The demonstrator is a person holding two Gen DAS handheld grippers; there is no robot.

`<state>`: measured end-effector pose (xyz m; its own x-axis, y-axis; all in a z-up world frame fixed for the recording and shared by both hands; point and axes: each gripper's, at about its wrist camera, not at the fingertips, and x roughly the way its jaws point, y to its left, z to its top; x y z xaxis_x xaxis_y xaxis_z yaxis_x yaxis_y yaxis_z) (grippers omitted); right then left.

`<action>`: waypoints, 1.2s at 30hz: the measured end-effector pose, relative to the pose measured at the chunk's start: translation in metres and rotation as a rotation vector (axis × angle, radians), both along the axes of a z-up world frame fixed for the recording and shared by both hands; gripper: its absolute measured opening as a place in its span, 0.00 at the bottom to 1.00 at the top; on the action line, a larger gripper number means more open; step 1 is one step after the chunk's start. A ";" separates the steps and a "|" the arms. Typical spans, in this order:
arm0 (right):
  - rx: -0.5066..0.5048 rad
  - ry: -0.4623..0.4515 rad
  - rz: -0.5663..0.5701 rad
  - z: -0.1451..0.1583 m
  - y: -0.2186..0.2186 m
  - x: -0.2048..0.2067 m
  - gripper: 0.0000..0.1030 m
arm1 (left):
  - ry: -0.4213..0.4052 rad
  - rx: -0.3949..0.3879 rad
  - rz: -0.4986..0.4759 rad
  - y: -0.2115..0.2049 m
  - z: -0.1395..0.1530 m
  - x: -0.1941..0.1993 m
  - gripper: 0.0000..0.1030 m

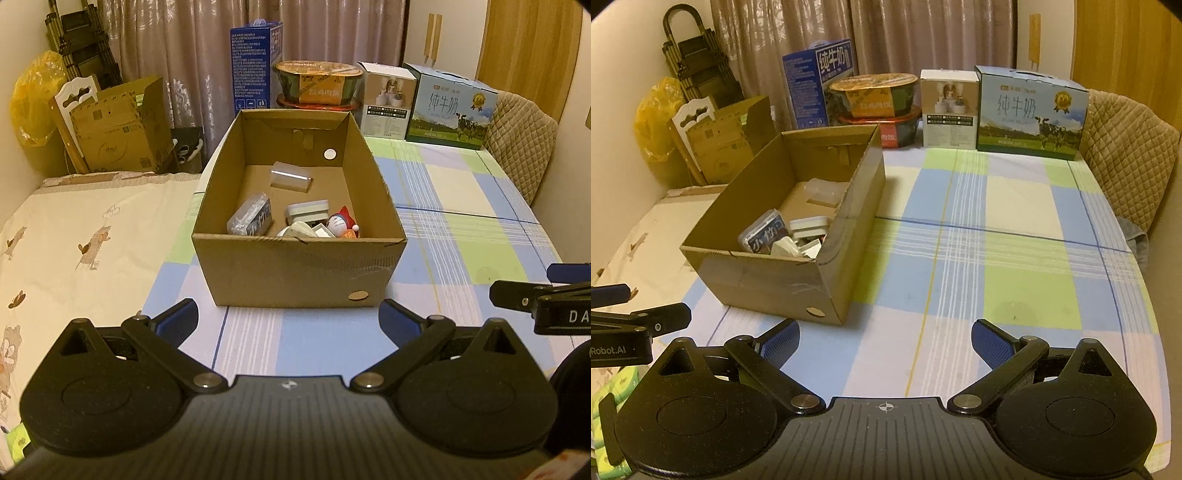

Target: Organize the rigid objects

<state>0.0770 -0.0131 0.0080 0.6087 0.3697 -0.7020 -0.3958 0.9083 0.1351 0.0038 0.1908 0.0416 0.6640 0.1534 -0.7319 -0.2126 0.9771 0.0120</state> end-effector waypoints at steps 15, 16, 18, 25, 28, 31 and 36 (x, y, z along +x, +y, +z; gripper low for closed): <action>-0.005 -0.001 -0.006 -0.004 -0.001 0.000 0.94 | -0.004 0.006 -0.003 -0.004 0.000 -0.001 1.00; -0.005 -0.001 -0.007 -0.004 -0.001 0.000 0.94 | -0.004 0.006 -0.003 -0.004 0.000 -0.001 1.00; -0.005 0.002 -0.008 -0.005 -0.001 0.000 0.94 | -0.003 0.004 -0.004 -0.004 0.000 -0.001 1.00; -0.005 0.001 -0.008 -0.005 -0.001 0.000 0.94 | -0.004 0.003 -0.004 -0.006 0.000 -0.001 1.00; -0.006 0.002 -0.006 -0.005 -0.001 0.000 0.94 | -0.004 0.003 -0.004 -0.006 0.000 -0.001 1.00; -0.006 0.001 -0.006 -0.005 -0.001 0.000 0.94 | -0.004 0.002 -0.005 -0.005 0.000 -0.001 1.00; -0.007 0.001 -0.006 -0.005 0.000 0.000 0.94 | -0.003 0.001 -0.005 -0.006 0.000 0.000 1.00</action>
<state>0.0772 -0.0136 0.0031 0.6100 0.3615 -0.7051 -0.3904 0.9115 0.1295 0.0039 0.1851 0.0417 0.6673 0.1510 -0.7293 -0.2077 0.9781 0.0125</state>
